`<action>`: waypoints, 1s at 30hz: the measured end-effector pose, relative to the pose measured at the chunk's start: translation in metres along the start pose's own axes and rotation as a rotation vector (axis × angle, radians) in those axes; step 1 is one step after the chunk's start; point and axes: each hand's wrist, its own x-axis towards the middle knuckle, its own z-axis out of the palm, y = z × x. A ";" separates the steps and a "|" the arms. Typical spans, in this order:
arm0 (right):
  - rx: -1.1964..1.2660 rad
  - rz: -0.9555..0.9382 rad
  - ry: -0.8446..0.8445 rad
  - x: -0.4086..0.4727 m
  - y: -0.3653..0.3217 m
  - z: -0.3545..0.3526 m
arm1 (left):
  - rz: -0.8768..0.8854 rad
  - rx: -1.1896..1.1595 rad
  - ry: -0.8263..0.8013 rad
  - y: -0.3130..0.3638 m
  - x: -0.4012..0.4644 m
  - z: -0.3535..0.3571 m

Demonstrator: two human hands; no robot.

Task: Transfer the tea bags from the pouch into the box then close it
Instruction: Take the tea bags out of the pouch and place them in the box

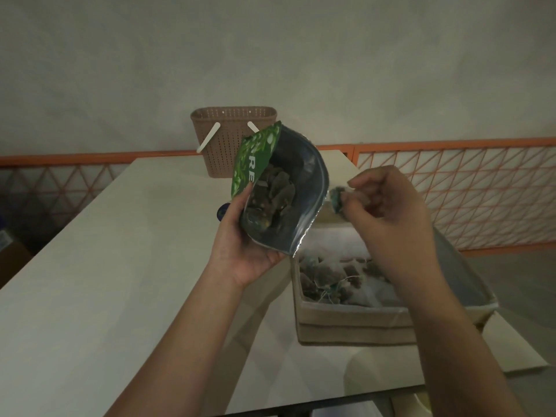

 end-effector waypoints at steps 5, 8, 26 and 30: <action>-0.220 0.205 -0.152 -0.001 0.016 -0.011 | -0.021 -0.025 -0.041 0.003 0.000 -0.002; -0.251 0.255 -0.260 -0.004 0.019 -0.009 | -0.030 -0.024 -0.046 0.003 0.000 -0.005; -0.255 -0.089 -0.106 0.046 0.004 0.057 | 0.009 -0.020 -0.022 0.006 -0.003 -0.009; -0.235 -0.247 -0.032 0.048 0.003 0.076 | 0.036 -0.047 -0.014 0.012 -0.005 -0.009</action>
